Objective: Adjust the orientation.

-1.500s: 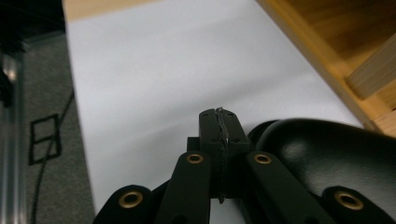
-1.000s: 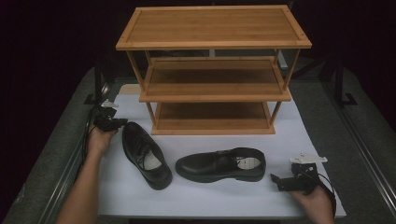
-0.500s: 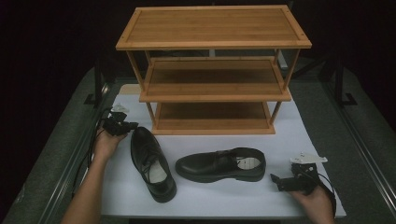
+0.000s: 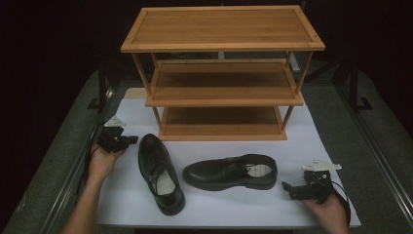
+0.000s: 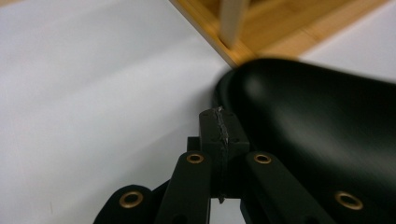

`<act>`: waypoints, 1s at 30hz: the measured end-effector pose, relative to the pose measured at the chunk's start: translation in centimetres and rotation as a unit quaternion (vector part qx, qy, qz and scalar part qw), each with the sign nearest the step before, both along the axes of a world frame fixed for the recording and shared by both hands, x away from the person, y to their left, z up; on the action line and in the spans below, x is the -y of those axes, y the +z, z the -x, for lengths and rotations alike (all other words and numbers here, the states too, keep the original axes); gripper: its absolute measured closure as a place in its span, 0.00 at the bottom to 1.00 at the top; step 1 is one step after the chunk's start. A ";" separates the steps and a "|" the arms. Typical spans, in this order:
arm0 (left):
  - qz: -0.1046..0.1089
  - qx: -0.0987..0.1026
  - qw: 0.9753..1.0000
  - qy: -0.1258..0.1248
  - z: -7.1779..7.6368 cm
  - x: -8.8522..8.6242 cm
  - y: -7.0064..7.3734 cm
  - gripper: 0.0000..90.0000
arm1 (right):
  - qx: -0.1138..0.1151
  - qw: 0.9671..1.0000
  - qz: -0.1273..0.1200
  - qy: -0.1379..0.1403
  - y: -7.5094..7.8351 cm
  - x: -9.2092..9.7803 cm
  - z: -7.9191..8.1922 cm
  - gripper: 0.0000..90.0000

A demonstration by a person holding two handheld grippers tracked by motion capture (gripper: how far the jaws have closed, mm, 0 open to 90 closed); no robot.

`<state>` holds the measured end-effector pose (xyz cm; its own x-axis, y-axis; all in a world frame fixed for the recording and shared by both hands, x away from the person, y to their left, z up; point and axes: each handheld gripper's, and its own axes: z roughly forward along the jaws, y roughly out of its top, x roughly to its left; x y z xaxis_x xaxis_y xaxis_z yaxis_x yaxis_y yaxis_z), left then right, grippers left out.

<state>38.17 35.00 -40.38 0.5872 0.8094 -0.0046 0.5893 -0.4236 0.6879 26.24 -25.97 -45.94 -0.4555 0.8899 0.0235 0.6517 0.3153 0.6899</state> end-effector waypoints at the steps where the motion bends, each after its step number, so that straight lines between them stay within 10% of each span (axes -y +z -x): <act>1: 0.011 -0.003 1.000 0.000 1.4 -0.2 0.0 1.00 | 0.000 1.000 0.000 0.000 0.0 0.0 0.0 0.00; 11: 0.014 0.000 1.000 -0.005 7.6 0.2 -1.3 1.00 | 0.000 1.000 0.001 0.001 0.0 0.0 0.0 0.00; 30: -0.005 -0.011 1.000 -0.027 6.4 1.6 -2.5 1.00 | 0.000 1.000 0.001 0.001 0.0 0.0 0.0 0.00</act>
<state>31.76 33.39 -42.91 0.6295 0.7770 -0.0097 0.5801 -0.4615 0.6712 26.26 -25.98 -45.94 -0.4571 0.8891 0.0217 0.6507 0.3177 0.6896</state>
